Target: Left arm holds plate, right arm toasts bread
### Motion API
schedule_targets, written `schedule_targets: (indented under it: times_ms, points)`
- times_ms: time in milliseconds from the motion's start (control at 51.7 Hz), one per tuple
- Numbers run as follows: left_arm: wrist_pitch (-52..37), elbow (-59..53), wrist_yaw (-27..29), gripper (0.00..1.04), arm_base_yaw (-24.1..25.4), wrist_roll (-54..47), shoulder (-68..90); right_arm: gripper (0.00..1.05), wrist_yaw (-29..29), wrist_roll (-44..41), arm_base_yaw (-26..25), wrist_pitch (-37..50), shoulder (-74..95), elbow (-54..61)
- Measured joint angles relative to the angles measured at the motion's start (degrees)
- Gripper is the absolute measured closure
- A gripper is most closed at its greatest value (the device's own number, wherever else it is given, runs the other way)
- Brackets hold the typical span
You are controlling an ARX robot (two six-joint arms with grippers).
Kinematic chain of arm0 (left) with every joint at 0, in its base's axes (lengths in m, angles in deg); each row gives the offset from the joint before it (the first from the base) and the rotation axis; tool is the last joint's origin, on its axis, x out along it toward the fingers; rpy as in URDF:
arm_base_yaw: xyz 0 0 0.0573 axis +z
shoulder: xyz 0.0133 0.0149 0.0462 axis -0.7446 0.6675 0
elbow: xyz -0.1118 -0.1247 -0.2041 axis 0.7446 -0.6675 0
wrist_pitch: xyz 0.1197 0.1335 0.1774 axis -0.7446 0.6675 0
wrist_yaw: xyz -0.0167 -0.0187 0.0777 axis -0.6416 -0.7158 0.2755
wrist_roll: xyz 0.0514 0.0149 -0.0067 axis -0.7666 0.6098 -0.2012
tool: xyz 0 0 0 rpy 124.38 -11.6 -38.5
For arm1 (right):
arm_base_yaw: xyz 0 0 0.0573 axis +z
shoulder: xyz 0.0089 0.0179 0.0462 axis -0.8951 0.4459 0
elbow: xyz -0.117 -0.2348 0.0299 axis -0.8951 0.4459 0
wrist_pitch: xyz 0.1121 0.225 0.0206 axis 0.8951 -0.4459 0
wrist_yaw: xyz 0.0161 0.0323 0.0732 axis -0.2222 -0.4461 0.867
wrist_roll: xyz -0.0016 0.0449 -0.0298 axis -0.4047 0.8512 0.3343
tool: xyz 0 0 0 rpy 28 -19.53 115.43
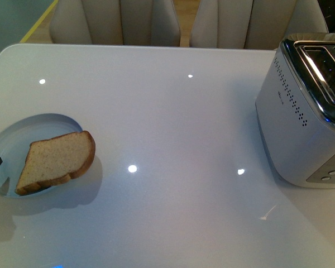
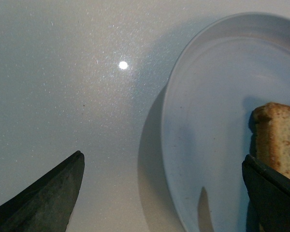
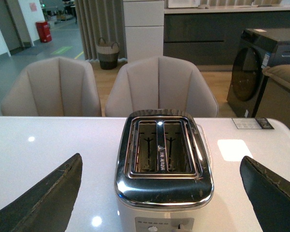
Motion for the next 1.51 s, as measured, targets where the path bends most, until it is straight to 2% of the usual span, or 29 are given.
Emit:
schedule_targets:
  times_ms: [638,696,870,928,986,1160,1199,1508]
  points:
    - [1.18,4.35,0.35,0.08,-4.02,2.71,3.67,0.09,0.00,0.00,0.00,0.00,0.00,0.00]
    - [1.38,4.37,0.35,0.15,-4.11,2.93,3.74,0.09,0.00,0.00,0.00,0.00,0.00,0.00]
    - [1.70,4.15,-0.33,0.54,-4.11,5.40,4.11,0.09,0.00,0.00,0.00,0.00,0.00,0.00]
    - [1.68,3.91,-0.72,0.61,-4.09,6.03,4.15,0.09,0.00,0.00,0.00,0.00,0.00,0.00]
    - [1.46,3.21,-1.33,0.75,-4.04,7.58,4.28,0.09,0.00,0.00,0.00,0.00,0.00,0.00]
    - [0.63,1.99,-2.40,0.99,-3.78,10.73,4.39,0.09,0.00,0.00,0.00,0.00,0.00,0.00]
    - [0.04,1.60,-3.26,1.02,-3.58,11.91,4.39,0.09,0.00,0.00,0.00,0.00,0.00,0.00]
    - [-2.78,-4.70,-5.68,1.02,-2.73,17.73,0.11,0.09,0.00,0.00,0.00,0.00,0.00,0.00]
